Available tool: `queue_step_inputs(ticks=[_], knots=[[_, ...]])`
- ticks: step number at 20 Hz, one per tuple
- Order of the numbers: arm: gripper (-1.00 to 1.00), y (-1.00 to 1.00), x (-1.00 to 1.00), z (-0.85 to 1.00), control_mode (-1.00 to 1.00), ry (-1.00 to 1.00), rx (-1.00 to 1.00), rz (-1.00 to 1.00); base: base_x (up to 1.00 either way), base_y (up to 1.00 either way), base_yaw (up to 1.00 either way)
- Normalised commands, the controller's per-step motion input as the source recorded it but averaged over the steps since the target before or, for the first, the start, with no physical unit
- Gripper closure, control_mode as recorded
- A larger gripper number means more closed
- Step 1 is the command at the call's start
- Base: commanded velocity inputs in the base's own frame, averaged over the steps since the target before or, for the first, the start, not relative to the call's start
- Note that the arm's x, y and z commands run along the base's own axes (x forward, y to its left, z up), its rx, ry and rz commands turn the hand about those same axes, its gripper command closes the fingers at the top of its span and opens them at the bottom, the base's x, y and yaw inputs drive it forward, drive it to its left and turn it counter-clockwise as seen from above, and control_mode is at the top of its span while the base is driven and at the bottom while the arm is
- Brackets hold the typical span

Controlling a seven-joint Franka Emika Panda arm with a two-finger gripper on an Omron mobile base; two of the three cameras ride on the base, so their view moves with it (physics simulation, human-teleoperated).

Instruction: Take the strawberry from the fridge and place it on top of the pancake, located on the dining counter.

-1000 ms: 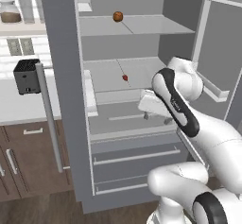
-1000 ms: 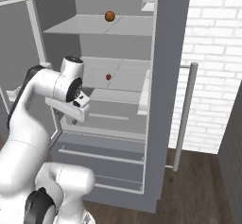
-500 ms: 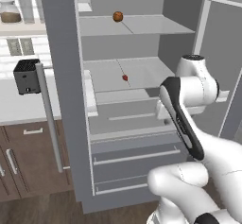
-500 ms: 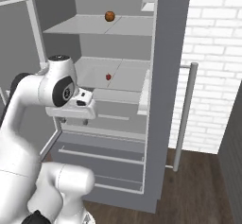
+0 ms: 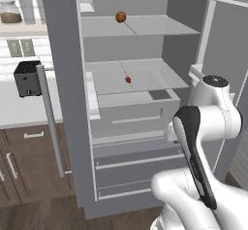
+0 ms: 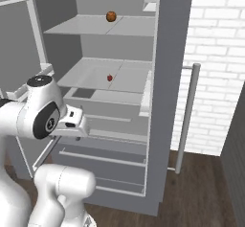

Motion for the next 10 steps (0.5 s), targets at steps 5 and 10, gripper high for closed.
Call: queue_step_inputs(ticks=[5, 10], knots=[[-1.00, 0.00, 0.00, -0.08, -1.00, 0.00, 0.00, 0.00, 0.00, 0.00, 0.00], [-1.00, 0.00, 0.00, 0.00, -1.00, 0.00, 0.00, 0.00, 0.00, 0.00, 0.00]])
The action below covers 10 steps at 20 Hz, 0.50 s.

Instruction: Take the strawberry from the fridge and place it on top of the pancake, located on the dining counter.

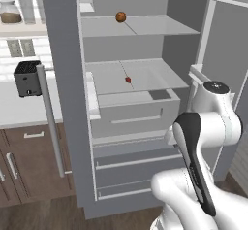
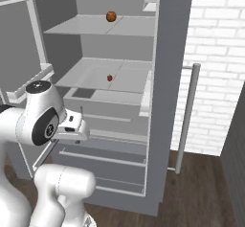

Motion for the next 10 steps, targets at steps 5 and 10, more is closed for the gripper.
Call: queue_step_inputs(ticks=[5, 10], knots=[[-1.00, 0.00, 0.20, 0.00, -1.00, 0.00, 0.00, 0.00, 0.00, 0.00, 0.00], [-1.00, 0.00, 0.00, 0.00, 1.00, 0.00, 0.00, 0.00, 0.78, 0.00, 0.00]])
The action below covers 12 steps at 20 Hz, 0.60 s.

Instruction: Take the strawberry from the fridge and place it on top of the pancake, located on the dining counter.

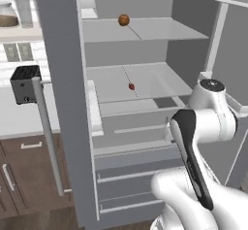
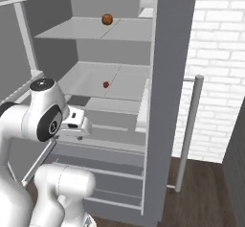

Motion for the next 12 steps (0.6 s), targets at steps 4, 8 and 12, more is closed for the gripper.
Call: queue_step_inputs(ticks=[4, 8, 12], knots=[[-1.00, 0.00, 0.00, 0.00, 1.00, 0.00, 0.00, 0.00, 0.62, 0.00, 0.00], [-1.00, 0.00, 0.00, 0.00, 1.00, 0.00, 0.00, 0.00, 0.61, 0.00, 0.00], [-1.00, 0.00, 0.00, 0.00, 1.00, 0.00, 0.00, 0.00, 0.55, 0.00, 0.00]])
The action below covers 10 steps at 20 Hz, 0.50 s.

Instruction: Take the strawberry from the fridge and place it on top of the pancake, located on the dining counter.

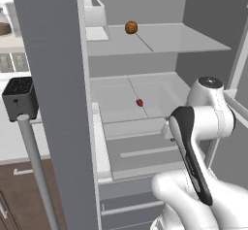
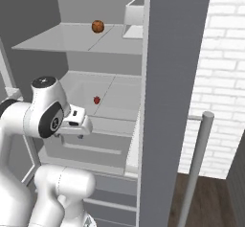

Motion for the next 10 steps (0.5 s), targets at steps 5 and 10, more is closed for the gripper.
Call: queue_step_inputs(ticks=[5, 10], knots=[[-1.00, 0.00, 0.00, 0.00, 1.00, 0.00, 0.00, 0.00, 0.48, 0.00, 0.00], [-1.00, 0.00, 0.00, 0.00, 1.00, 0.00, 0.00, 0.00, 0.19, 0.00, 0.00]])
